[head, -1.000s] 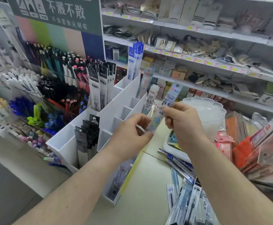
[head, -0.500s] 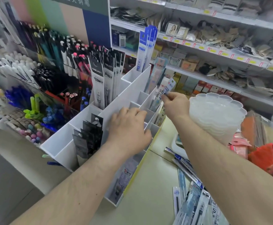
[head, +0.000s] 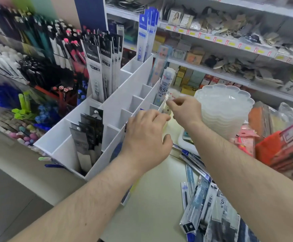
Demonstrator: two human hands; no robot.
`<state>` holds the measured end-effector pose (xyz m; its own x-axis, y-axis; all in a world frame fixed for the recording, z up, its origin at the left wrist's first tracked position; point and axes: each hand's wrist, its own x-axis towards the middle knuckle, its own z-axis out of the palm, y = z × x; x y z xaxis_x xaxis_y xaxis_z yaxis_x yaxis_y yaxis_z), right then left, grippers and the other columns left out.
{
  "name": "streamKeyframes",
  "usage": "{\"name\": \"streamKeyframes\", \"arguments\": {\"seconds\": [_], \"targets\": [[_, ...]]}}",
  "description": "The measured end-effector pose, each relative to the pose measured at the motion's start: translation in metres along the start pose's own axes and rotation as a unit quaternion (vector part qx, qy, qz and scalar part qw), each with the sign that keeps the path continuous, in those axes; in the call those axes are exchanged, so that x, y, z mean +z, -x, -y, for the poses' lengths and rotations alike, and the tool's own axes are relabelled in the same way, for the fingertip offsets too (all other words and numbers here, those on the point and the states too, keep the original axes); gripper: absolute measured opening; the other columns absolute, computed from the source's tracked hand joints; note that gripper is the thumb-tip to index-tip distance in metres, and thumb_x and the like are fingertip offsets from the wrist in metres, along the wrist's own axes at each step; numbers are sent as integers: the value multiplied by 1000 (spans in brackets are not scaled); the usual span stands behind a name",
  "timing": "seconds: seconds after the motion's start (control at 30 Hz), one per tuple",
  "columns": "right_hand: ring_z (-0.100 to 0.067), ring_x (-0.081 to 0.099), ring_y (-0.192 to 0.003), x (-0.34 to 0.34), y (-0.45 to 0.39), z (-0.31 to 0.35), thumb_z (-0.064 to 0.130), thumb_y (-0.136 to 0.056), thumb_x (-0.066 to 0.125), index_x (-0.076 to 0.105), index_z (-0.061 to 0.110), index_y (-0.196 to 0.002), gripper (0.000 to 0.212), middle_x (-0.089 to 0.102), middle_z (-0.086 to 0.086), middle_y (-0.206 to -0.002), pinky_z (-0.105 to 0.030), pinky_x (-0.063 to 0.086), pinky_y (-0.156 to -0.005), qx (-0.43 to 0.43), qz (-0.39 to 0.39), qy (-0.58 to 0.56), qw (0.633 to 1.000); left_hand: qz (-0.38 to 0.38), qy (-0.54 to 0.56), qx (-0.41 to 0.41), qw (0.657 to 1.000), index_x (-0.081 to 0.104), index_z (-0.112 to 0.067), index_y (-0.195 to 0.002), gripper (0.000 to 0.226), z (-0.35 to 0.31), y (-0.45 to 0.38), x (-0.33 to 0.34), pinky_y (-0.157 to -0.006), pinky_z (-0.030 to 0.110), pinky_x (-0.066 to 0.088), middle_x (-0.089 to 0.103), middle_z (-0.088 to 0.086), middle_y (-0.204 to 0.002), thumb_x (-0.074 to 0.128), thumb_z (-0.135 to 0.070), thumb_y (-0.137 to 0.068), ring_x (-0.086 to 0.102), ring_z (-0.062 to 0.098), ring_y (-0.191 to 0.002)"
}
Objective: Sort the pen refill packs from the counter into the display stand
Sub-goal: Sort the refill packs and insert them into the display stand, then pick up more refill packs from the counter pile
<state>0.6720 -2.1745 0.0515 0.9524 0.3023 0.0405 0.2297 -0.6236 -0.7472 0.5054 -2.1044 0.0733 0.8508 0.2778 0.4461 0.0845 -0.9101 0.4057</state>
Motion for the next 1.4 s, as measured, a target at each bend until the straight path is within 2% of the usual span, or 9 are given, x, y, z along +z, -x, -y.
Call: {"name": "streamKeyframes", "arguments": {"seconds": [0.17,0.33,0.47,0.63,0.8,0.93,1.03,1.23,1.4], "targets": [[-13,63,-56,-32,70,-42,24,-86,64,75,19,-76,16,66,8,-59,-29,50,-62,37,3,-61,997,167,63,-13,984,63,-18,-119,41,-24,37,36,-92,41,44,62,0,-114,57,-29,-80,54,28,-108],[-15,58,-52,-63,126,-93,16,-85,65,69,19,-62,24,60,7,-53,-32,46,-60,124,-27,-104,986,397,33,-117,910,47,-20,-135,53,-46,63,87,-97,38,45,53,4,-134,59,-40,-87,50,28,-124],[-8,53,-42,-85,175,-126,12,-90,61,68,9,-65,25,56,2,-53,-23,42,-50,165,-6,-97,981,488,-28,-212,846,37,-13,-140,91,-65,90,134,-95,40,45,47,10,-138,61,-73,-75,49,31,-126],[-15,61,-60,-97,216,-164,17,-90,63,67,14,-60,30,59,7,-54,-28,45,-61,189,26,-82,978,458,-53,-299,835,23,-7,-146,129,-102,104,174,-94,43,47,35,14,-138,66,-87,-55,42,31,-128],[-17,59,-58,-98,244,-182,20,-91,60,70,18,-67,26,65,3,-61,-33,49,-59,191,51,-48,979,422,-45,-327,844,25,-7,-141,110,-122,104,187,-94,42,48,37,16,-135,78,-64,-64,44,33,-124],[-10,63,-96,-86,264,-188,24,-96,56,70,25,-111,20,67,10,-110,-23,50,-79,119,125,54,984,422,-25,-331,844,31,-9,-138,98,-112,103,180,-94,40,48,42,16,-135,82,-53,-68,48,33,-124],[-23,48,-126,-67,272,-199,26,-93,54,60,25,-130,38,43,7,-151,-39,42,-103,-19,164,196,967,432,-18,-323,842,34,-9,-135,85,-99,102,173,-91,39,49,47,16,-132,79,-44,-73,52,33,-121],[-25,63,-92,-46,275,-210,36,-59,80,72,25,-105,48,66,6,-125,-41,52,-75,-43,166,349,921,447,-12,-312,838,37,-9,-126,61,-71,96,164,-76,34,52,57,7,-112,71,-25,-78,60,28,-105],[-27,59,-106,-54,260,-212,20,-63,77,76,20,-99,36,67,1,-124,-44,46,-89,27,86,394,915,433,6,-303,849,36,-6,-129,52,-52,93,159,-65,33,45,56,8,-105,63,-16,-86,60,29,-98]]}}
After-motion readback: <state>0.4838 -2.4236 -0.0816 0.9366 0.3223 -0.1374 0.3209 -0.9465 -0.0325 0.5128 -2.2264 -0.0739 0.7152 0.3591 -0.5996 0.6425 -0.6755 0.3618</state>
